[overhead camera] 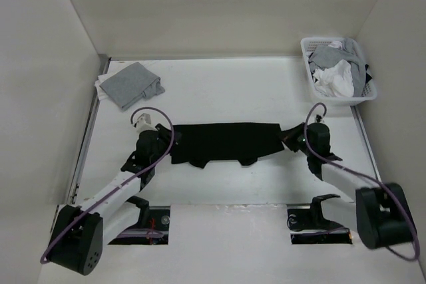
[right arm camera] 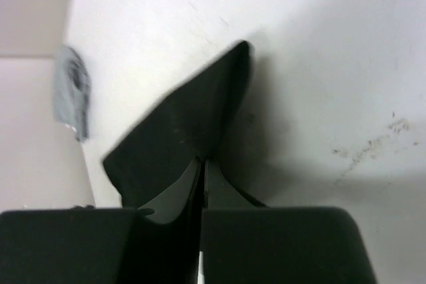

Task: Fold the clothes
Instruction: Fold the tank top

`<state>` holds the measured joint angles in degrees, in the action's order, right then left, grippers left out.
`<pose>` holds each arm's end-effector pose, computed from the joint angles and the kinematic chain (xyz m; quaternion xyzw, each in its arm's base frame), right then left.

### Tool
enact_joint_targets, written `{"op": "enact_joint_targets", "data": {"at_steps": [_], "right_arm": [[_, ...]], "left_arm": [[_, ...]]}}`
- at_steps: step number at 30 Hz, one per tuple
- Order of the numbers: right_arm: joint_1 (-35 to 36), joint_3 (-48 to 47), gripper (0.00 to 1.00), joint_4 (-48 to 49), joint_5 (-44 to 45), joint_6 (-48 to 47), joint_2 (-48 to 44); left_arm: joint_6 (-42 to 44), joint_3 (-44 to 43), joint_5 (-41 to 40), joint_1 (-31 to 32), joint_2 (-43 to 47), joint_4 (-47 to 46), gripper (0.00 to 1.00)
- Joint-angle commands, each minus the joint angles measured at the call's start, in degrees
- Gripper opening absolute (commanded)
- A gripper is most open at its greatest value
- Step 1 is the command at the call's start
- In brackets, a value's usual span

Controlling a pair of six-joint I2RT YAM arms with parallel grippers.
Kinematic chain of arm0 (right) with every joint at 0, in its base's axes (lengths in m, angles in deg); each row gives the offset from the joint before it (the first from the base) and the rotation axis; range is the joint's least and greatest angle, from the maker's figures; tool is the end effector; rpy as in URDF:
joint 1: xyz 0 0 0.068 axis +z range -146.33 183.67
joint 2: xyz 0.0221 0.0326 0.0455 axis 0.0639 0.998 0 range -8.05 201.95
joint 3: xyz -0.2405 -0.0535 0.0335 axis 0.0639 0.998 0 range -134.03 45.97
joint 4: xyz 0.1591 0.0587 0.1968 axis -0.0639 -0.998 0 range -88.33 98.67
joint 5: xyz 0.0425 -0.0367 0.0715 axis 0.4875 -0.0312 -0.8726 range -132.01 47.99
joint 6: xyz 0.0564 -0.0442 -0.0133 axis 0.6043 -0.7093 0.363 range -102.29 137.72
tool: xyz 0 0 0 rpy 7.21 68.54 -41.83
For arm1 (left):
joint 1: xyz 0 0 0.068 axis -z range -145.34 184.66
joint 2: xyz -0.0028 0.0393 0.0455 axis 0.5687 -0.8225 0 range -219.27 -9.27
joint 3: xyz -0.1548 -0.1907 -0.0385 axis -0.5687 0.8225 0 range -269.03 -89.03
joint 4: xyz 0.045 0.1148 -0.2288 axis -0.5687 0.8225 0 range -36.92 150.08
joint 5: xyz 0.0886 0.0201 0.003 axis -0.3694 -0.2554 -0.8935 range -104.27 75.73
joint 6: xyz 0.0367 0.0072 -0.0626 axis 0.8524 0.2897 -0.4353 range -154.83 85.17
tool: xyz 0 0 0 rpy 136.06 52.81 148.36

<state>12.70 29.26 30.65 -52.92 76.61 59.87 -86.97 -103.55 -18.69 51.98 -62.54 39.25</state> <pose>0.2409 0.0500 0.1178 0.3184 0.7990 0.3493 0.3717 0.2175 -0.0629 0.1428 -0.2719 0.7976 -0.2794 0.4602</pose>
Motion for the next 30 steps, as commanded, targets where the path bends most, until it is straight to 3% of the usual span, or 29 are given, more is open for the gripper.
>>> {"op": "enact_joint_targets", "data": {"at_steps": [1,6,11,15,22,28,30], "right_arm": [[-1.26,-1.82,0.0,-11.82,7.03,-5.09,-12.95],[-1.09,-10.34,0.0,-26.79,13.89,-13.0,-21.95],[10.31,-20.18,0.0,-33.3,20.65,-15.3,-18.28],[23.23,-27.48,0.0,-35.42,27.95,-13.9,-10.81],[38.01,-41.89,0.0,-40.25,35.17,-8.98,6.23],[44.26,-57.1,0.01,-44.39,36.41,-5.64,23.98],[45.14,-60.71,0.07,-44.39,35.79,-4.58,28.74]], "left_arm": [[-0.51,-4.02,-6.02,7.22,-1.12,-5.07,0.3],[-0.86,-6.13,-8.93,15.49,-3.15,-6.21,0.3],[-2.09,-5.61,-9.2,18.31,-3.24,-8.23,0.3],[-2.61,-3.94,-8.93,18.67,-0.79,-7.98,0.31],[-2.79,0.46,-6.04,15.6,7.82,-6.31,0.31],[-3.05,2.66,-0.95,9.54,12.84,-4.54,0.32],[-3.41,3.18,1.16,7.25,13.28,-4.54,0.32]]}}
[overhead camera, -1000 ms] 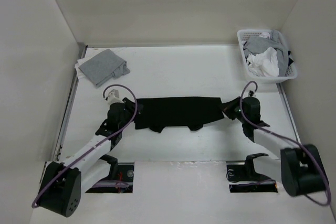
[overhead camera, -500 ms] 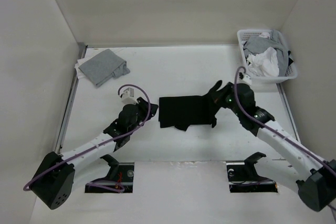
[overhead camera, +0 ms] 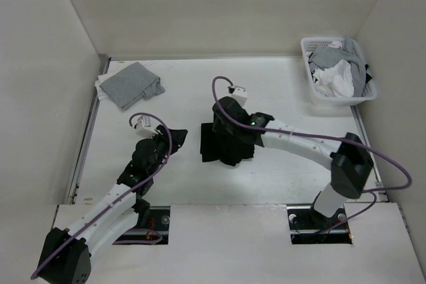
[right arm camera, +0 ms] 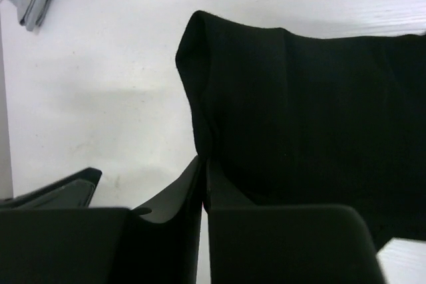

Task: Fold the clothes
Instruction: Fold the tank top

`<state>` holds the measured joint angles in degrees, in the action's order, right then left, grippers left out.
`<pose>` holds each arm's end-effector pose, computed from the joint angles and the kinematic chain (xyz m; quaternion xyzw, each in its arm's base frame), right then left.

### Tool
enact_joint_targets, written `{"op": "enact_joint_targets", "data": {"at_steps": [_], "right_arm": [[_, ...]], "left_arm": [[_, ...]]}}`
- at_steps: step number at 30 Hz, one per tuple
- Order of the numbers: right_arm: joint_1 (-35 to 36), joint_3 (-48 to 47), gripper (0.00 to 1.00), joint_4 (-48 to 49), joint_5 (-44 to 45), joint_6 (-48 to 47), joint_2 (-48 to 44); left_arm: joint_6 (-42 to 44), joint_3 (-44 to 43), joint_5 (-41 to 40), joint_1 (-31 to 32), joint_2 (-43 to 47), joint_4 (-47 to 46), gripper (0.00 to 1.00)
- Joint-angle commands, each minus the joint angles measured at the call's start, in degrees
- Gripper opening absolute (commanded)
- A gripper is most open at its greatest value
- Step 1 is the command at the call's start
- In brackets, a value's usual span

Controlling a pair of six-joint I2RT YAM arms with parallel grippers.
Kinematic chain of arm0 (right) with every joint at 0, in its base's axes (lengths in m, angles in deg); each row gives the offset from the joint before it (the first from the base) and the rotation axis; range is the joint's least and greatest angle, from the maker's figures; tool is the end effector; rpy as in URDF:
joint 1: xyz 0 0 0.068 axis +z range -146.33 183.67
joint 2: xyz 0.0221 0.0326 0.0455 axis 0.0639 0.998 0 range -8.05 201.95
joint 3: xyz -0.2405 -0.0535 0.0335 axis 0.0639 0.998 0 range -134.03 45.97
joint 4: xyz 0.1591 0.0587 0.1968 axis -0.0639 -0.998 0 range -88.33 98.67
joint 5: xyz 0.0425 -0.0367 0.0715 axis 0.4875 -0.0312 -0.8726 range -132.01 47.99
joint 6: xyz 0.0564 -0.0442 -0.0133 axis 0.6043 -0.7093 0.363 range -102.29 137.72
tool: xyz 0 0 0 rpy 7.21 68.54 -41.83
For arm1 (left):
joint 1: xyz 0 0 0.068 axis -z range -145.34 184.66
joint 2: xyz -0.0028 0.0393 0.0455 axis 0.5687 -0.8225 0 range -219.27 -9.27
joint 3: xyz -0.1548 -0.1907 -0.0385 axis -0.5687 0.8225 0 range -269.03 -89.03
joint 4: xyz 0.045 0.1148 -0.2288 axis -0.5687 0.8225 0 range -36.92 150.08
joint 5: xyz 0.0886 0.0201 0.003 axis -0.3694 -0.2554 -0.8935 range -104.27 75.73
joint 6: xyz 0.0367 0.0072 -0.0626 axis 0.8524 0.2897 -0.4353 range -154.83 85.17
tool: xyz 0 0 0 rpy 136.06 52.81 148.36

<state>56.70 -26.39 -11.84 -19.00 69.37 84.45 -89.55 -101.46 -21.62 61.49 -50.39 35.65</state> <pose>0.2461 0.2878 0.2402 0.0725 0.8914 0.2131 0.3933 0.1944 -0.0895 0.1802 -0.2255 0.7390 -0.3758 0.5117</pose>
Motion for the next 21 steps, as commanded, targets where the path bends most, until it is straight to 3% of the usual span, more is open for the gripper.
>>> {"op": "enact_joint_targets", "data": {"at_steps": [1,4,10,13,17,21], "right_arm": [[1.76,-6.9,0.14,-1.9,1.26,3.18,6.52],[3.6,-9.55,0.32,-1.9,0.81,3.27,9.97],[5.19,-1.84,0.34,2.31,1.25,1.52,0.77],[5.19,6.67,0.26,6.79,1.25,0.03,-7.93],[1.77,20.11,0.05,12.06,1.25,-2.26,-21.45],[-6.3,35.41,0.01,18.92,0.91,-4.63,-38.33]], "left_arm": [[-1.0,1.17,4.97,-3.14,1.31,-0.94,0.32],[-1.36,1.88,8.05,-6.39,1.4,-0.94,0.32],[-1.71,2.41,10.17,-9.21,0.87,-0.94,0.33],[-1.18,1.44,9.55,-8.24,-0.71,-0.94,0.33],[1.19,1.44,8.68,-7.71,-1.85,-0.68,0.34],[4.0,1.7,5.52,-8.77,-2.21,2.92,0.36]]}}
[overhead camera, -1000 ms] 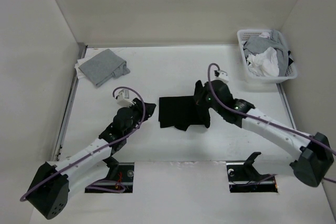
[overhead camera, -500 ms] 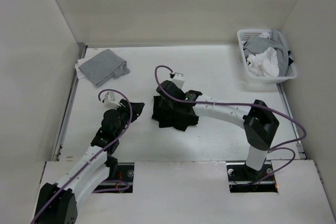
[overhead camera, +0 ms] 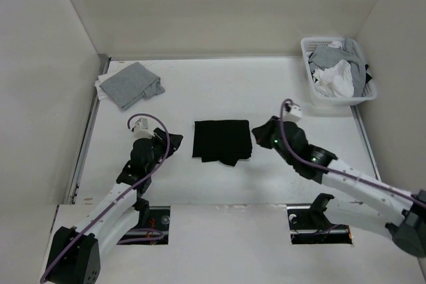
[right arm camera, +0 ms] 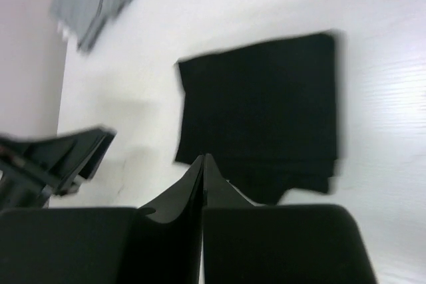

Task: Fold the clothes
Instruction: Fold the tank top

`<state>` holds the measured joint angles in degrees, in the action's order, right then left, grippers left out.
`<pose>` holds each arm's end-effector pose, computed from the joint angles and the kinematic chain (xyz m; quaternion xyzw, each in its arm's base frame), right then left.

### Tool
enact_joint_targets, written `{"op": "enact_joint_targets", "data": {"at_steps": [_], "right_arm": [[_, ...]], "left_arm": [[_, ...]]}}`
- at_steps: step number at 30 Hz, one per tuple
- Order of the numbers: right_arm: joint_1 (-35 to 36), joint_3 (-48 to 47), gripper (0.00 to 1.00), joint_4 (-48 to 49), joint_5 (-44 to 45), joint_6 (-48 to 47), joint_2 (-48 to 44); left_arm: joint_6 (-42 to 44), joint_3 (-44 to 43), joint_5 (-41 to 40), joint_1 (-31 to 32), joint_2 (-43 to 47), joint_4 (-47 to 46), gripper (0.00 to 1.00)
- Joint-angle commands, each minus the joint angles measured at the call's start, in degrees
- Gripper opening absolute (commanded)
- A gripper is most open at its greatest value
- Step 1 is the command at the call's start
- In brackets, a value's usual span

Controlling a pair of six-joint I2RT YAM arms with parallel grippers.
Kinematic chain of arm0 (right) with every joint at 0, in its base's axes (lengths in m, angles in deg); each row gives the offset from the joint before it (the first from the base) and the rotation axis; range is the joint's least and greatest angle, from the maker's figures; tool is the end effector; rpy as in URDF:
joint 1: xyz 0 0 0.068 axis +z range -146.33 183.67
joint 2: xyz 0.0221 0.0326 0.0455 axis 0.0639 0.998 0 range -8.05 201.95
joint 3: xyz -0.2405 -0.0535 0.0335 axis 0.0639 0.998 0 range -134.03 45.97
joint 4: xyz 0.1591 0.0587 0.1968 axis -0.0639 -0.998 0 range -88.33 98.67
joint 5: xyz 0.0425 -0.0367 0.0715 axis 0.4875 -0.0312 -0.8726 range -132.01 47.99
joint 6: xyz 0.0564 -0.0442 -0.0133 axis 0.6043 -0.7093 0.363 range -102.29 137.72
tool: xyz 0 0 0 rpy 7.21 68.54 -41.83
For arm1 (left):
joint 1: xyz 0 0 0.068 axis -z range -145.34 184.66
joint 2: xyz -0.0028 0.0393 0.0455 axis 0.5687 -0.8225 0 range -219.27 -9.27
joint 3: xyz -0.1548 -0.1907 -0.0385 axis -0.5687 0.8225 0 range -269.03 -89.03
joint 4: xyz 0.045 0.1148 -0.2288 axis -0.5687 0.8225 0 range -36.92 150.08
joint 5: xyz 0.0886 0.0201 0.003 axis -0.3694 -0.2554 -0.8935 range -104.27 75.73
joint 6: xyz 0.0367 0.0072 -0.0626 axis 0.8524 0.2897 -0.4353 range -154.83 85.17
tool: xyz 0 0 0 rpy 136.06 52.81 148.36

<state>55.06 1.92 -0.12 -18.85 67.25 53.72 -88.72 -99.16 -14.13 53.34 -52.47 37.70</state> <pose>0.1889 0.1986 0.2493 0.0920 0.8347 0.2888 0.4597 0.1996 -0.0676 0.1536 -0.2436 0.7699 -0.3499 0.4749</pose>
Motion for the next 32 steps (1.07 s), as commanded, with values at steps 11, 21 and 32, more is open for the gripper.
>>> {"op": "enact_joint_targets", "data": {"at_steps": [11,21,32], "right_arm": [[-34.29,19.18,0.44,23.72,-9.1,-4.8,-10.11],[-36.41,24.1,0.49,36.48,-6.11,-5.59,-1.57],[-35.18,22.61,0.46,36.48,-8.83,-5.24,2.03]], "left_arm": [[9.76,-10.52,-7.08,-2.46,-11.63,10.62,0.46],[11.08,-11.14,-7.17,-4.57,-12.08,11.68,0.47],[13.11,-12.11,-7.52,-1.85,-15.77,9.32,0.47]]}}
